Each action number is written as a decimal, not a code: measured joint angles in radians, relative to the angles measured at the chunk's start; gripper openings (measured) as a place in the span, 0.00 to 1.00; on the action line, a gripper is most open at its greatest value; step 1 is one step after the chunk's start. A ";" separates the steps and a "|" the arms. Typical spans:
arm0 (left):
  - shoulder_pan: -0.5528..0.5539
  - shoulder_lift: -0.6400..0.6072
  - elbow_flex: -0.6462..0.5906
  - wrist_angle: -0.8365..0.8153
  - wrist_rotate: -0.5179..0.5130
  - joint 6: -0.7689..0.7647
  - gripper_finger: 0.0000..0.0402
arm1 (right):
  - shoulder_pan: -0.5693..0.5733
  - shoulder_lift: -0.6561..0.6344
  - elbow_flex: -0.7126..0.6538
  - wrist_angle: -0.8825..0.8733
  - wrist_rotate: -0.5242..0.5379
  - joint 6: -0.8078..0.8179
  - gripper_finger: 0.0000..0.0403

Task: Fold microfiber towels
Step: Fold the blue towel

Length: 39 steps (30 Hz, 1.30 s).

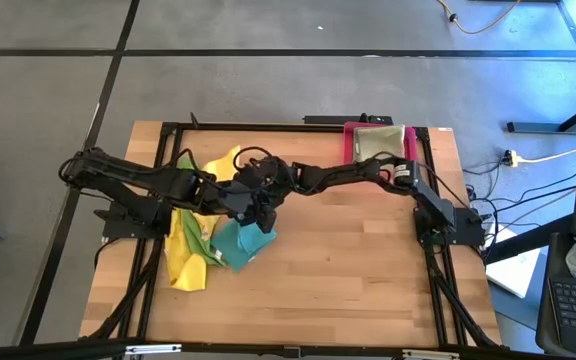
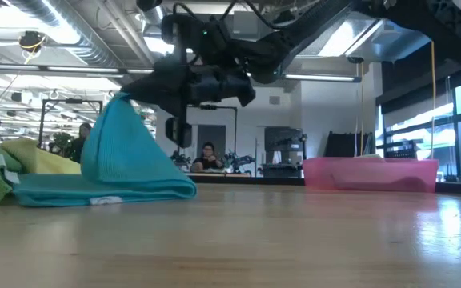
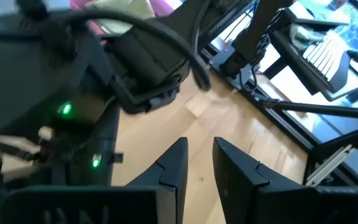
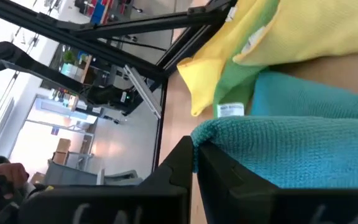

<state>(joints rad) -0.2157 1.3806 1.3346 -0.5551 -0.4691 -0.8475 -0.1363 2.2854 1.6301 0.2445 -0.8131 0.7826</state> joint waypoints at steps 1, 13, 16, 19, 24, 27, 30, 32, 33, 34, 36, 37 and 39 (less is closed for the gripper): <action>0.000 -0.002 0.000 -0.006 0.000 0.008 0.17 | 0.004 0.012 0.011 0.001 0.000 0.000 0.06; -0.001 -0.005 0.001 -0.047 0.035 0.023 0.17 | 0.050 0.101 0.164 0.000 0.057 0.029 0.09; -0.001 -0.005 0.001 -0.061 0.038 0.023 0.17 | 0.053 0.139 0.217 0.001 0.053 0.056 0.09; -0.009 -0.004 0.000 -0.071 0.048 0.018 0.17 | 0.063 0.181 0.264 0.001 0.003 0.104 0.09; -0.017 -0.004 0.000 -0.100 0.056 0.017 0.17 | 0.073 0.215 0.304 0.000 -0.080 0.132 0.09; -0.018 -0.004 0.000 -0.106 0.056 0.018 0.17 | 0.074 0.215 0.305 -0.002 -0.081 0.134 0.09; -0.017 -0.004 0.000 -0.107 0.055 0.019 0.17 | 0.071 0.215 0.306 -0.002 -0.072 0.134 0.09; -0.016 -0.004 0.000 -0.107 0.053 0.021 0.17 | 0.063 0.215 0.306 -0.002 -0.072 0.134 0.09; -0.015 -0.004 0.000 -0.107 0.052 0.021 0.17 | 0.061 0.215 0.306 -0.002 -0.075 0.134 0.09; -0.015 -0.004 0.000 -0.106 0.051 0.022 0.17 | 0.057 0.215 0.306 0.000 -0.083 0.137 0.09; -0.015 -0.004 0.000 -0.103 0.049 0.024 0.17 | 0.045 0.216 0.306 0.025 -0.129 0.139 0.09; -0.015 -0.003 0.000 -0.103 0.048 0.024 0.17 | 0.040 0.216 0.306 0.040 -0.163 0.139 0.09; -0.015 -0.003 0.000 -0.103 0.046 0.023 0.17 | 0.028 0.216 0.306 0.055 -0.229 0.138 0.09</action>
<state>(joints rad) -0.2306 1.3773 1.3350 -0.6579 -0.4233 -0.8243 -0.1079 2.5011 1.9366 0.2993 -1.0420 0.9203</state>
